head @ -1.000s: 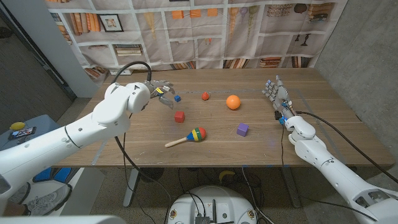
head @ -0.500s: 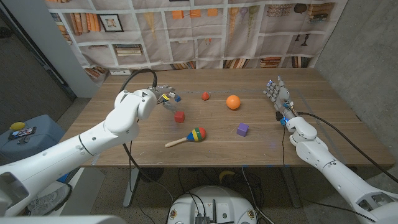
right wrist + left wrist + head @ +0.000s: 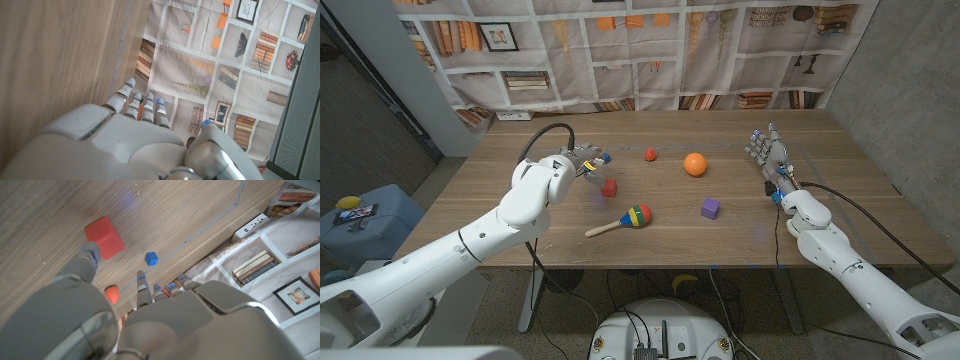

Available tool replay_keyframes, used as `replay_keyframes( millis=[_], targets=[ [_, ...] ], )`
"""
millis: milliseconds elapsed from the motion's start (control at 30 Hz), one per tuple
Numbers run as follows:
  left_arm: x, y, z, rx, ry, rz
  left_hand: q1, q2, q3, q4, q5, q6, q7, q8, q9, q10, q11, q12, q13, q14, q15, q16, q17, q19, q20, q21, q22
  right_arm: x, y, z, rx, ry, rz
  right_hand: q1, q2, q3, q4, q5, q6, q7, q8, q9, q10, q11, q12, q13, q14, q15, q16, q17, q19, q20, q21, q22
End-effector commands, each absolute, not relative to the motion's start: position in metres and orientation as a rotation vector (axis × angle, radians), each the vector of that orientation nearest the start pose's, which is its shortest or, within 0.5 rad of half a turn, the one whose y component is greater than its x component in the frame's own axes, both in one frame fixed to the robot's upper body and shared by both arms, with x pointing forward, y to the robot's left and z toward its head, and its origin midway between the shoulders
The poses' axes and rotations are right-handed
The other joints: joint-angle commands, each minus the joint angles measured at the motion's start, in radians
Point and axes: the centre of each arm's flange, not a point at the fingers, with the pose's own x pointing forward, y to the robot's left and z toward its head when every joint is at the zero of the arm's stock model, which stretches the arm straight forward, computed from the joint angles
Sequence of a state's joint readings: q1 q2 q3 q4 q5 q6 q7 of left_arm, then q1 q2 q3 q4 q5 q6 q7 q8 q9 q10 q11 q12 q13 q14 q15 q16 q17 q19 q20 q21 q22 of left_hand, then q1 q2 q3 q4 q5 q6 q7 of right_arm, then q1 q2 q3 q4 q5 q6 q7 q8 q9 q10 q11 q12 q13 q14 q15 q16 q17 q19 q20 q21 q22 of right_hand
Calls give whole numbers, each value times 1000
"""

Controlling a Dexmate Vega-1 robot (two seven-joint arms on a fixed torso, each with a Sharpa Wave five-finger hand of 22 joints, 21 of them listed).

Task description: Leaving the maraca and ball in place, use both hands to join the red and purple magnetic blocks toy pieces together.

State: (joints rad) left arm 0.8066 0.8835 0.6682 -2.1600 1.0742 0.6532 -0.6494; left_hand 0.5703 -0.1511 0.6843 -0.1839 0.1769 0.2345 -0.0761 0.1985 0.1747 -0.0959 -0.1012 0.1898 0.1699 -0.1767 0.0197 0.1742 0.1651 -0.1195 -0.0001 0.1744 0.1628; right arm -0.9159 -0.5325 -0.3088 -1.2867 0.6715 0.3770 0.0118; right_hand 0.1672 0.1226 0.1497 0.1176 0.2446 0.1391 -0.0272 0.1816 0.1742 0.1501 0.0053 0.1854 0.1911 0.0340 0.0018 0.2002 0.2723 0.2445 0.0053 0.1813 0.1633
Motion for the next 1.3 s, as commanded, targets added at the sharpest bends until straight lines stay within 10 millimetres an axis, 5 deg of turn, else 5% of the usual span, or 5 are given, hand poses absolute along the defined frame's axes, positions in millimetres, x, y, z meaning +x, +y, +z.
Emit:
replay_keyframes(
  millis=[33, 1067, 1200, 1300],
  targets=[
    [544, 208, 12, 1798, -209, 85, 13, 2, -6, 0, 6, 14, 0, 6, 3, 10, -2, 8, 5, 0, 0, 7, 5, -3, 6, 6, 4, 637, -333, -54, 86, -622, 109, -7, -1, 7, -1, 5, 3, -6, 6, 3, 5, -2, 9, -1, 7, 6, 6, 0, 2, 1, 4, 3],
    [569, 207, -3, 1823, -292, 17, 54, 0, -14, 0, 6, 77, -17, 26, 5, 21, -15, 8, 5, 29, -8, 12, 6, 15, 30, 12, 4, 632, -333, -56, 104, -626, 78, -13, 1, 13, -2, 7, 4, -9, 6, 3, 6, -3, 9, -1, 7, 5, 7, -7, 3, 4, 5, 3],
    [570, 208, -2, 1823, -317, 23, 75, 3, -15, 0, 7, 115, -21, 38, 6, 48, -23, 14, 5, 57, -17, 17, 6, 40, 31, 18, 4, 632, -333, -57, 109, -628, 73, -14, 2, 13, -2, 8, 4, -8, 6, 3, 7, -3, 10, -1, 7, 5, 7, -8, 3, 4, 5, 3],
    [570, 209, -2, 1818, -338, 39, 114, 3, -19, -1, 7, 171, -32, 50, 7, 95, -31, 21, 5, 114, -45, 24, 5, 92, 58, 26, 4, 632, -333, -57, 113, -631, 69, -15, 2, 14, -2, 8, 4, -10, 6, 3, 7, -3, 9, -1, 8, 5, 7, -8, 3, 5, 5, 3]
  ],
)
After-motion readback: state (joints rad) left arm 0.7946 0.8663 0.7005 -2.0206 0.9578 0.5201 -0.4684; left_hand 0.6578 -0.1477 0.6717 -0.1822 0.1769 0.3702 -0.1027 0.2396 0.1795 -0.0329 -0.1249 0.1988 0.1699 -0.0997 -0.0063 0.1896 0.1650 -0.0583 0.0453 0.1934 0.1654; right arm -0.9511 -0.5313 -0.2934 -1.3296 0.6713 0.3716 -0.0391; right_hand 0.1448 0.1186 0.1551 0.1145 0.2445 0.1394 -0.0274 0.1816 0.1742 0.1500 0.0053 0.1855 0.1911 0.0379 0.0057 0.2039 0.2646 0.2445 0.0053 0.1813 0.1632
